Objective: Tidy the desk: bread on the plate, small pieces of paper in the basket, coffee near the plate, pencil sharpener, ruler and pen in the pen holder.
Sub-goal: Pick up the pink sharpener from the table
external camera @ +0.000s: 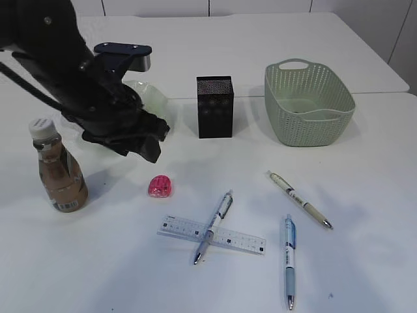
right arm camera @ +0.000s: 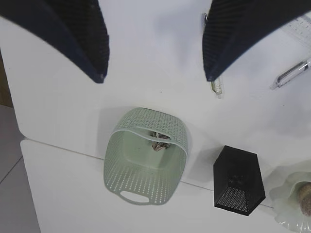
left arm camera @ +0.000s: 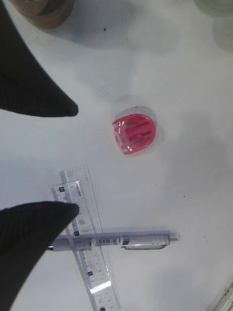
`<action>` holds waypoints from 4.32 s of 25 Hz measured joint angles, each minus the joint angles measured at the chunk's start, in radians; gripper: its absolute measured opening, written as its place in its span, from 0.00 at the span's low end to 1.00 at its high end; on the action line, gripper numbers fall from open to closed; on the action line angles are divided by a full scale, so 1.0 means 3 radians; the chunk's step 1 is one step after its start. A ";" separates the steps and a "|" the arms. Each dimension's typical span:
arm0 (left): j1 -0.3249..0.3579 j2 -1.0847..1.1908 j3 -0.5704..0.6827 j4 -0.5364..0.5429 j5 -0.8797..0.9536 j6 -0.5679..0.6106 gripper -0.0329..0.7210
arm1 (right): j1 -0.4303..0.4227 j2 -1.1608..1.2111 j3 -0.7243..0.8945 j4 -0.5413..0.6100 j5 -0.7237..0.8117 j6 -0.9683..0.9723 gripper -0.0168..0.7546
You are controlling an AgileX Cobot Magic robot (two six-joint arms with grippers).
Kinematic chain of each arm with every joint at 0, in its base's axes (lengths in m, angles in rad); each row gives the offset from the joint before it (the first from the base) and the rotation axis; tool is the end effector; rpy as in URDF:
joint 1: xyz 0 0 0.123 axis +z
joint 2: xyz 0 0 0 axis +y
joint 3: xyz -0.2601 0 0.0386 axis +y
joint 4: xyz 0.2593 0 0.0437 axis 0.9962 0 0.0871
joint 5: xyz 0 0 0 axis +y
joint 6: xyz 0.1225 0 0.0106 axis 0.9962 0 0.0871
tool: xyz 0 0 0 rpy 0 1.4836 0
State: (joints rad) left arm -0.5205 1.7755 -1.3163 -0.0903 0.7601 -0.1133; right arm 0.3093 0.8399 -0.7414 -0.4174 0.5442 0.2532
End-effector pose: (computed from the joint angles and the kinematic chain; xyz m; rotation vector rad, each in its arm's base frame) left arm 0.3387 -0.2029 0.1830 0.4836 2.6909 -0.2897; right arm 0.2193 0.0429 0.3010 -0.3055 2.0537 -0.0985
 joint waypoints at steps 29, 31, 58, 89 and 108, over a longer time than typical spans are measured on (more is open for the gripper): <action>-0.0234 0.1364 -0.1396 0.0505 0.1168 -0.0741 0.57 | 0.0000 0.0000 0.0000 0.0000 0.0000 0.0006 0.64; -0.0223 0.1372 -0.1403 0.0505 0.1168 -0.0867 0.57 | 0.0000 0.0000 0.0000 0.0000 0.0000 0.0006 0.64; -0.0099 0.1534 -0.1408 0.0408 0.1119 -0.1300 0.57 | 0.0014 0.0000 0.0000 0.0000 -0.0052 0.0008 0.64; -0.0091 0.1752 -0.1408 0.0412 0.0874 -0.1290 0.61 | 0.0014 0.0000 0.0000 0.0012 -0.0064 0.0013 0.64; -0.0091 0.1767 -0.1408 0.0500 0.0776 -0.1282 0.45 | 0.0014 0.0000 0.0000 0.0014 -0.0064 0.0013 0.64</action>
State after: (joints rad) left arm -0.5478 2.3055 -1.7387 0.0597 0.9929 -0.4980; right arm 0.3135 0.8399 -0.7414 -0.4132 0.5249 0.2571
